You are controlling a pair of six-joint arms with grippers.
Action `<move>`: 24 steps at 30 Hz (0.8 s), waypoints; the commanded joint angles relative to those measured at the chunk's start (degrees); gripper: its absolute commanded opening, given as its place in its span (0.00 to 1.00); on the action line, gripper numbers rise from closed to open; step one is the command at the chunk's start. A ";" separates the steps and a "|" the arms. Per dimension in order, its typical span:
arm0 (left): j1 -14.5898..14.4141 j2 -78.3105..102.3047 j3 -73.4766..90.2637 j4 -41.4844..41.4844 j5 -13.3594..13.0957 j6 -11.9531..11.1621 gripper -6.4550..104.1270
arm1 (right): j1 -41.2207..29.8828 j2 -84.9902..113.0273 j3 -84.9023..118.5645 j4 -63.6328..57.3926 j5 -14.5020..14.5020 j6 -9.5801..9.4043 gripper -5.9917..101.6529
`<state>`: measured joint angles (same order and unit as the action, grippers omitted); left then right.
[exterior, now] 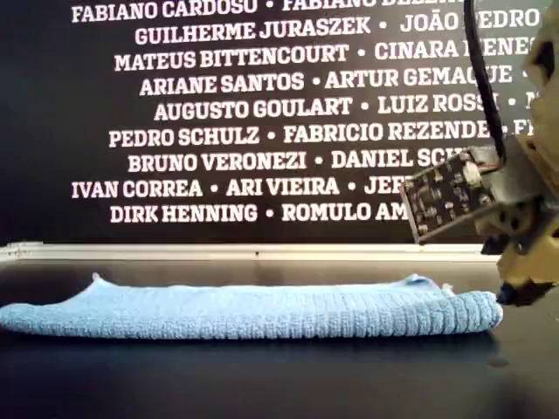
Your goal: Fold a cloth
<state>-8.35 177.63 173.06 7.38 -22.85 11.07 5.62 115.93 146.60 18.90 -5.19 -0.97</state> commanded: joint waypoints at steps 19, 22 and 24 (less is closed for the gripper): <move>0.79 0.18 -0.79 0.00 0.00 -0.44 0.69 | 0.35 -27.33 -23.20 -1.41 -0.53 0.35 0.85; 0.79 0.18 -0.79 0.00 0.00 -0.44 0.69 | 0.35 -27.33 -23.12 -1.41 -0.53 0.35 0.82; 0.79 0.18 -0.79 0.00 0.00 -0.44 0.69 | 0.35 -27.25 -23.03 -1.41 -0.53 0.35 0.76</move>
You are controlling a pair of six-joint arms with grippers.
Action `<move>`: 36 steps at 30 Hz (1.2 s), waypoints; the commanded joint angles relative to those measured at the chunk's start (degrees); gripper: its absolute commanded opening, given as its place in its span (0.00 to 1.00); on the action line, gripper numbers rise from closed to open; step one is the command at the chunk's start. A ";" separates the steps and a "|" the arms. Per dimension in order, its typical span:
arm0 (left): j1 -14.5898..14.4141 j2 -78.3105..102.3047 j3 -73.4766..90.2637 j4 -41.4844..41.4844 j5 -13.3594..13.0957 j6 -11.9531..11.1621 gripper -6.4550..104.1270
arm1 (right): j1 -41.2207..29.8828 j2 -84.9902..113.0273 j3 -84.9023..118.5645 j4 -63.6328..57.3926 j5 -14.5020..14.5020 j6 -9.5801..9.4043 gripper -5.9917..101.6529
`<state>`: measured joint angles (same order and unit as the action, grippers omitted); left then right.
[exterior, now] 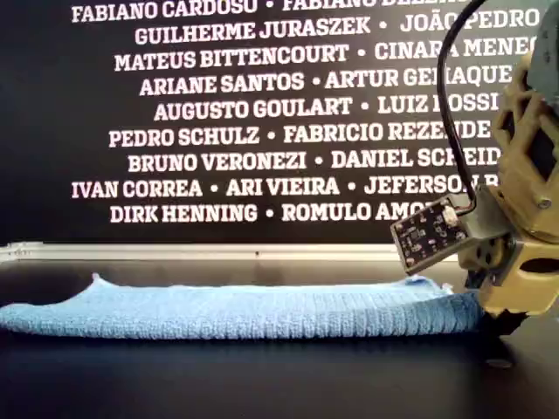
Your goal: Fold a cloth
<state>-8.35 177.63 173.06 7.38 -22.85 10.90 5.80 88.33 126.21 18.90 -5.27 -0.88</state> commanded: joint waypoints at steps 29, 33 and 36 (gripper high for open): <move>0.88 0.18 -0.79 0.00 0.00 -0.26 0.69 | 7.21 8.79 -5.71 -2.20 0.44 0.26 0.05; 0.88 0.18 -0.79 0.00 0.00 -0.35 0.69 | 12.57 7.91 -10.99 -2.46 0.53 0.26 0.05; 0.88 0.18 -0.79 0.00 0.00 -0.35 0.69 | 17.49 5.80 -15.12 -2.46 0.53 0.35 0.05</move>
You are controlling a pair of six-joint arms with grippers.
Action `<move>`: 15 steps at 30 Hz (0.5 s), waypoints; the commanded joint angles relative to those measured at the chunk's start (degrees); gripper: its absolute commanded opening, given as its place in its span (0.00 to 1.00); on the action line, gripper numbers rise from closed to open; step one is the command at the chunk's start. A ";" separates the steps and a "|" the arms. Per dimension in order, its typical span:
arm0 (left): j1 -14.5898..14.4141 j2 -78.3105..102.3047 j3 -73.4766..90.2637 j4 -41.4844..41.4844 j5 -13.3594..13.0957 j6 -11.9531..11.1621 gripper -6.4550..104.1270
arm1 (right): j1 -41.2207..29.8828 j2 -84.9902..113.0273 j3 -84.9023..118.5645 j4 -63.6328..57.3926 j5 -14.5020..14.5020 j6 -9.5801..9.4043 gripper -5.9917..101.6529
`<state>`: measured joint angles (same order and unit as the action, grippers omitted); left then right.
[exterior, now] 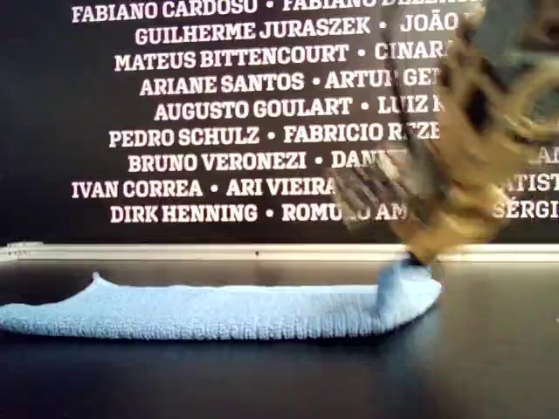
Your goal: Fold a cloth
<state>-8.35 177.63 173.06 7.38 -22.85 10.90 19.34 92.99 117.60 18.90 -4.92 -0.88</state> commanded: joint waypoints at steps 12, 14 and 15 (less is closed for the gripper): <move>0.88 0.18 -0.79 0.00 0.00 -0.35 0.69 | 18.46 -16.00 -33.66 -2.64 0.18 0.35 0.05; 0.88 0.18 -0.79 0.00 0.00 -0.35 0.69 | 21.01 -18.63 -37.62 -2.64 0.00 0.35 0.05; 0.88 0.18 -0.79 0.00 0.00 -0.35 0.69 | 22.50 -19.95 -39.20 -2.64 -0.70 0.26 0.05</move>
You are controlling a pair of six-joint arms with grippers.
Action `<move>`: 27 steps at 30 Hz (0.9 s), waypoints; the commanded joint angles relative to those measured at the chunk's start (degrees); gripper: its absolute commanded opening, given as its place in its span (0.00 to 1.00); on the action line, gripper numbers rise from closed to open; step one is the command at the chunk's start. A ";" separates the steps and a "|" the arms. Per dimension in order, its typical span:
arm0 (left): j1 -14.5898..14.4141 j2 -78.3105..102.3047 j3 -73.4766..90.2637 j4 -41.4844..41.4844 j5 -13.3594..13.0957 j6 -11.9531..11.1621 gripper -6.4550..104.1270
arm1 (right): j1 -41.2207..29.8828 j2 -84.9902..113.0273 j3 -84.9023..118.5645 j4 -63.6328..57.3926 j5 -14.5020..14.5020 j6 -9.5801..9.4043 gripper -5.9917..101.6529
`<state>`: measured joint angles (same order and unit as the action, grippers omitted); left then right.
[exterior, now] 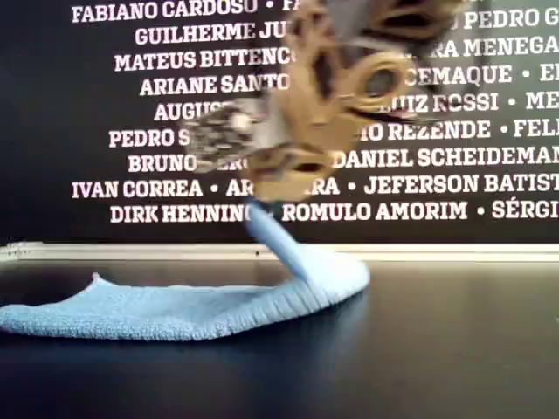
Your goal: Fold a cloth
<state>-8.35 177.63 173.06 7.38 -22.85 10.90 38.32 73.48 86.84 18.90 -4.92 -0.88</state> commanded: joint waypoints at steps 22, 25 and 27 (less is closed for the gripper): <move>0.88 0.18 -0.79 0.00 0.00 -0.35 0.69 | 17.93 -21.45 -29.88 -2.64 0.18 0.26 0.21; 0.88 0.18 -0.79 0.00 0.00 -0.35 0.69 | 18.02 -22.50 -31.82 -2.64 -0.35 0.26 0.39; 0.88 0.18 -0.79 0.00 0.00 -0.35 0.69 | 18.02 -22.85 -33.05 -2.64 -0.70 0.26 0.49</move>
<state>-8.35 177.63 173.06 7.38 -22.85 10.90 56.25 49.48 59.24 18.90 -5.10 -0.88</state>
